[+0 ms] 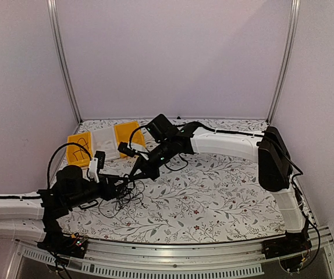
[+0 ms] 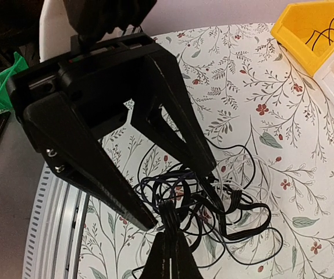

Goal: Untangle the cables

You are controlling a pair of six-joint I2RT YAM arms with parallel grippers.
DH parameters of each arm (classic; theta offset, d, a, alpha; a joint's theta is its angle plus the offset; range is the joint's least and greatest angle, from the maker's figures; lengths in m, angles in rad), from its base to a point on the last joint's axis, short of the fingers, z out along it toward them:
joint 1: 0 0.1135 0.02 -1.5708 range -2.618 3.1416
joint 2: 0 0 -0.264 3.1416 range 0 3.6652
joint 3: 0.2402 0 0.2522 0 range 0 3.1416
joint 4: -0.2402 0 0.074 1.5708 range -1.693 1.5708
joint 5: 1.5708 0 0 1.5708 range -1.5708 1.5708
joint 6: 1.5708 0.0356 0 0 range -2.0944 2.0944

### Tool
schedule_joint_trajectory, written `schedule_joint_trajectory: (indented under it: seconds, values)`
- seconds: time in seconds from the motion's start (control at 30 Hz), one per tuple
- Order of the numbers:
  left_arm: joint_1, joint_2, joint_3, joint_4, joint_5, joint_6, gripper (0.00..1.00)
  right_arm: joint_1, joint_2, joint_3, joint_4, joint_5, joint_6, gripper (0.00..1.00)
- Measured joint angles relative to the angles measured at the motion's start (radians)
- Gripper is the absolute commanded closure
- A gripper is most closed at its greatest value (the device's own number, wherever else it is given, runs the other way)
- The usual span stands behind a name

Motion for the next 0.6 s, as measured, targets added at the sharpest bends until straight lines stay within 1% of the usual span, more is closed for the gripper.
schedule_joint_trajectory:
  seconds: [0.17, 0.33, 0.43, 0.6]
  values:
    - [-0.002, 0.04, -0.034, 0.042, -0.058, -0.015, 0.6, 0.0, -0.005, 0.0, 0.0, 0.0, 0.005, 1.0]
    - [-0.004, 0.148, -0.032, 0.124, -0.111, -0.017, 0.61, 0.0, -0.013, -0.001, 0.0, -0.005, 0.02, 1.0]
    - [-0.006, 0.259, -0.003, 0.184, -0.131, -0.016, 0.62, 0.0, -0.013, -0.007, 0.0, -0.014, 0.029, 1.0]
    - [-0.011, 0.528, 0.127, 0.276, -0.148, -0.015, 0.67, -0.015, -0.013, -0.011, -0.016, -0.026, 0.036, 1.0]
